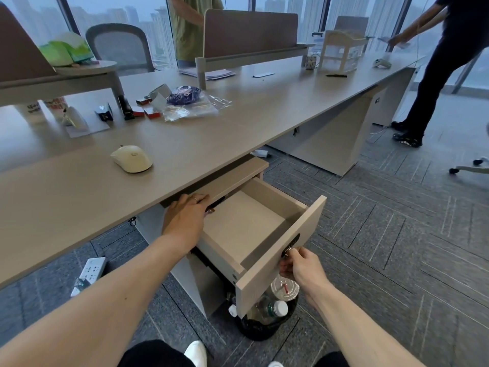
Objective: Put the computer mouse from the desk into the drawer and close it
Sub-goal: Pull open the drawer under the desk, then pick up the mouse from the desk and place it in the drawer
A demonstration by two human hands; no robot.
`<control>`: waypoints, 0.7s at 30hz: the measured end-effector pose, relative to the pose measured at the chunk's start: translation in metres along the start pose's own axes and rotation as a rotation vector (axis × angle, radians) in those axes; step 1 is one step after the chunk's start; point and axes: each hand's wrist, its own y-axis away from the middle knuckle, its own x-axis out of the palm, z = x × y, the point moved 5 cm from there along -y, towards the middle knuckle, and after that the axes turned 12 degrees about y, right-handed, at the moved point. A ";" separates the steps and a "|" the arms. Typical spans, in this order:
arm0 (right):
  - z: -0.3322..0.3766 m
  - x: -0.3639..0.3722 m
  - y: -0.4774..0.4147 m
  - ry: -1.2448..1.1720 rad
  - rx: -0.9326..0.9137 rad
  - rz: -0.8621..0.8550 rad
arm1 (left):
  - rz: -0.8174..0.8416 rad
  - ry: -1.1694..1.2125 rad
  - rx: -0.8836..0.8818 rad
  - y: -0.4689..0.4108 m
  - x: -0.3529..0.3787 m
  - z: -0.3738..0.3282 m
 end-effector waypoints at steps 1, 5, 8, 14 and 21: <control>0.000 0.000 0.000 -0.007 -0.003 0.004 | 0.002 0.001 0.001 0.000 0.000 0.000; -0.001 0.000 0.001 -0.005 -0.023 0.002 | 0.004 0.006 0.004 0.000 0.002 0.000; -0.002 -0.001 -0.001 0.021 -0.012 -0.012 | 0.031 0.003 0.011 -0.002 0.000 0.001; -0.007 -0.010 0.000 0.190 0.180 0.029 | 0.175 0.192 0.058 0.002 -0.019 -0.006; 0.090 -0.024 0.027 0.552 -0.107 -0.157 | 0.152 0.424 0.114 0.030 -0.113 -0.004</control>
